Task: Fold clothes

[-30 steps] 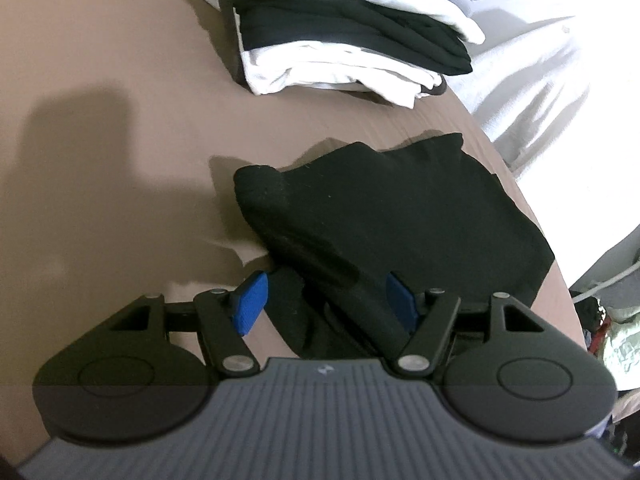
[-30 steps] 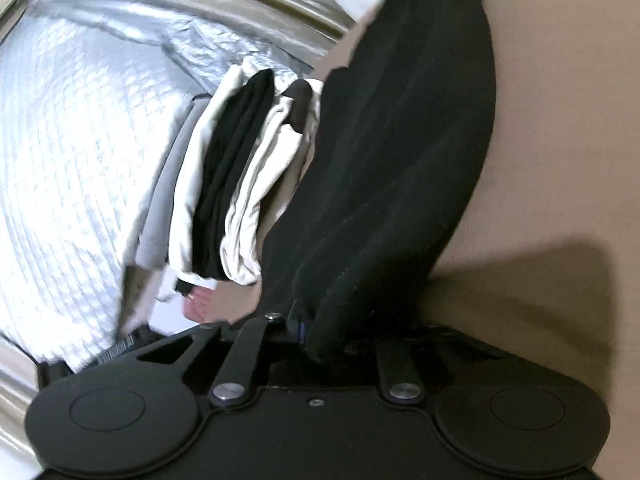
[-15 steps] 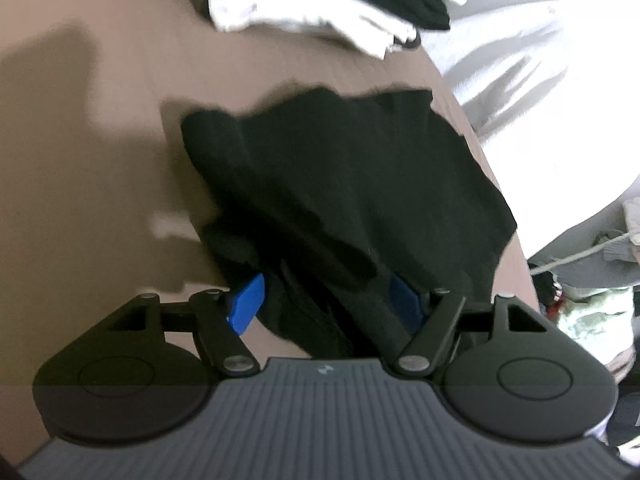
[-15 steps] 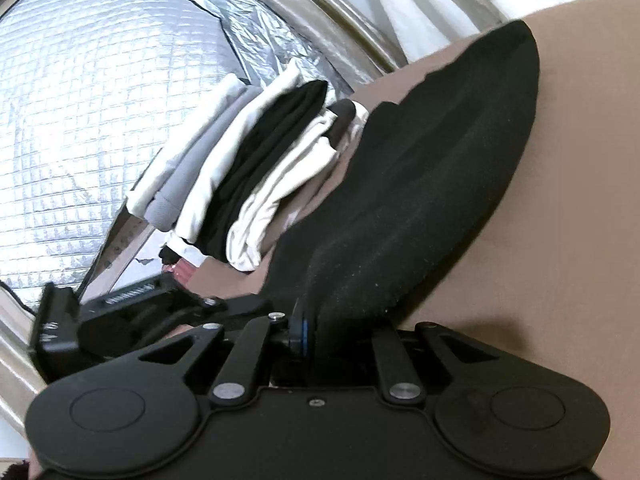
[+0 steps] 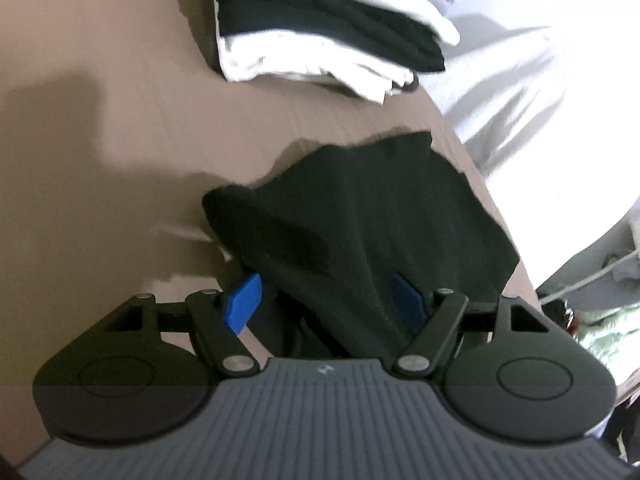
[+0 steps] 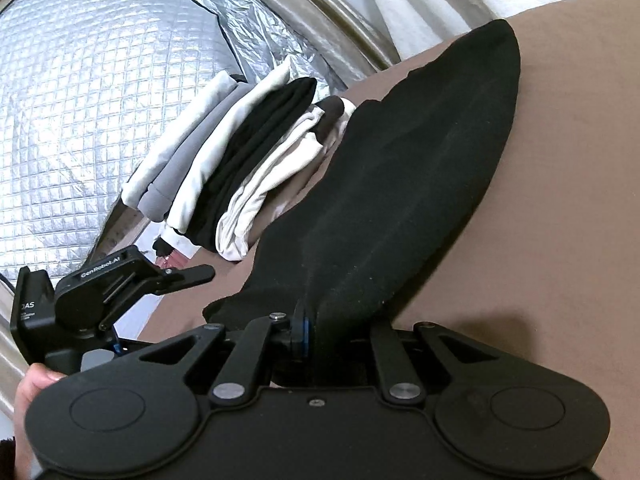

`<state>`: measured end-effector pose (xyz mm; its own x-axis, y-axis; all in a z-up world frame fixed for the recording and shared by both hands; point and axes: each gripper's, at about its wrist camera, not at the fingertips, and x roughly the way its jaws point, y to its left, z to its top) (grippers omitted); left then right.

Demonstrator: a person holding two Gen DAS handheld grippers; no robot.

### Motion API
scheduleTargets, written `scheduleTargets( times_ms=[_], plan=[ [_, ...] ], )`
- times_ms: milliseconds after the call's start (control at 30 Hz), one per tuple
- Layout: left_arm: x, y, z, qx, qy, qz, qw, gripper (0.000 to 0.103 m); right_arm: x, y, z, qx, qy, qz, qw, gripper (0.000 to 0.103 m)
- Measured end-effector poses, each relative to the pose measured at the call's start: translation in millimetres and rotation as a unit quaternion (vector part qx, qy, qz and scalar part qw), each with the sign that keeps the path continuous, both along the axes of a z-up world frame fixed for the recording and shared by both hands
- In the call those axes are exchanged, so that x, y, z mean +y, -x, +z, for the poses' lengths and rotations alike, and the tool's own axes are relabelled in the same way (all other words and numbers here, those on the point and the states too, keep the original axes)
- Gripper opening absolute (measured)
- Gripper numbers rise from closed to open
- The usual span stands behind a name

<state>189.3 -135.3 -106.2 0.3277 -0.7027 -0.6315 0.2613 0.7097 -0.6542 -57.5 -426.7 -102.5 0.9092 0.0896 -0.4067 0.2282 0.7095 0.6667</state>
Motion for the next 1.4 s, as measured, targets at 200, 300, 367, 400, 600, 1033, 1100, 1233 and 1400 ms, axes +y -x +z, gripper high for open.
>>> scheduleTargets(
  times_ms=[200,300,367,400,600,1033,1100,1233,1400],
  plan=[
    [-0.2,-12.6,-15.1,0.039,-0.008,0.0,0.9992,0.072,-2.6,6.1,-4.4,0.009,-0.023,-0.002,1.0,0.019],
    [-1.5,-15.2,-25.0,0.056,-0.027,0.007,0.998,0.072,-2.8,11.2,-9.9,0.026,-0.057,-0.006,0.998,0.037],
    [-2.9,-15.7,-29.0,0.066,-0.046,0.012,0.9966,0.073,-0.7,16.1,-14.0,0.034,-0.08,-0.002,0.996,0.056],
    [-3.5,-14.4,-28.5,0.067,-0.063,0.017,0.9956,0.073,1.1,16.7,-15.9,0.041,-0.087,0.003,0.995,0.061],
    [-13.1,-14.9,-36.5,0.073,-0.04,0.013,0.9964,0.103,5.3,3.8,-26.6,0.023,-0.124,-0.007,0.992,0.062],
    [-38.0,38.8,37.3,-0.156,-0.088,-0.063,0.9819,0.017,-0.7,10.3,12.5,-0.026,-0.152,0.029,0.988,0.013],
    [-33.1,57.9,48.3,-0.165,-0.102,-0.075,0.9781,0.017,3.4,21.3,27.3,-0.004,-0.143,0.039,0.989,0.013],
    [-3.8,90.6,57.1,-0.114,-0.123,-0.091,0.9815,0.017,19.2,50.1,44.3,0.063,-0.164,0.072,0.982,0.013],
    [59.6,132.3,92.9,-0.086,-0.097,-0.123,0.9839,0.017,53.4,108.0,70.2,0.086,-0.242,0.124,0.958,0.014]
  ],
)
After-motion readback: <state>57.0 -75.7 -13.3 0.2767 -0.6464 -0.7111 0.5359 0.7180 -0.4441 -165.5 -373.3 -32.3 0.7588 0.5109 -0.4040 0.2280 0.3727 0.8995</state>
